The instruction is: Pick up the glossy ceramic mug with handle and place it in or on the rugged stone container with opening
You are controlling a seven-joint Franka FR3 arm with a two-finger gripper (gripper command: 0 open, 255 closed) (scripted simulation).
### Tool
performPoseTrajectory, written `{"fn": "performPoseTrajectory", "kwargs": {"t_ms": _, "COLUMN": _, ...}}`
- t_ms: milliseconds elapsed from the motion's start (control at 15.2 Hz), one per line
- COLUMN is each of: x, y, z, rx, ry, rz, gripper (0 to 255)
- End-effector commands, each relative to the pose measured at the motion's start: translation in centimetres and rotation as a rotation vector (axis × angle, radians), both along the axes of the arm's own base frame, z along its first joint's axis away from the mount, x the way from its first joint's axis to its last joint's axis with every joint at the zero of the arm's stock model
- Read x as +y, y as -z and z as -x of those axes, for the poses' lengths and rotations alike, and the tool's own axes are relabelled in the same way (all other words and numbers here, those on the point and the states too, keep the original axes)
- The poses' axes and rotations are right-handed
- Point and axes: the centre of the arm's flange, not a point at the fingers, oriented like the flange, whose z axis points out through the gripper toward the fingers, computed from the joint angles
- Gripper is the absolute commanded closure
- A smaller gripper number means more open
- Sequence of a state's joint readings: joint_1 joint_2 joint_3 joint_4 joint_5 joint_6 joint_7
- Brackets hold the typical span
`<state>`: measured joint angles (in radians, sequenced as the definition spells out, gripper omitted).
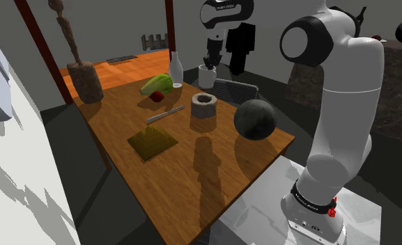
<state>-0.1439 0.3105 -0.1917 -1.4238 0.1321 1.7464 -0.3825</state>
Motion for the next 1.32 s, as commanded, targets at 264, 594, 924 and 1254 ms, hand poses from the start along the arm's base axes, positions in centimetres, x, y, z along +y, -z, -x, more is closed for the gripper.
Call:
{"fn": "performPoseTrajectory", "kwargs": {"t_ms": 264, "x": -0.2, "y": 3.1, "z": -0.1, "rx": -0.001, "ry": 0.0, "rz": 0.0, "gripper": 255}}
{"fn": "performPoseTrajectory", "kwargs": {"t_ms": 594, "x": -0.2, "y": 5.8, "z": -0.1, "rx": -0.001, "ry": 0.0, "rz": 0.0, "gripper": 255}}
{"fn": "performPoseTrajectory", "kwargs": {"t_ms": 924, "x": -0.2, "y": 7.7, "z": -0.1, "rx": -0.001, "ry": 0.0, "rz": 0.0, "gripper": 255}}
{"fn": "performPoseTrajectory", "kwargs": {"t_ms": 1254, "x": -0.2, "y": 7.7, "z": -0.1, "rx": -0.001, "ry": 0.0, "rz": 0.0, "gripper": 255}}
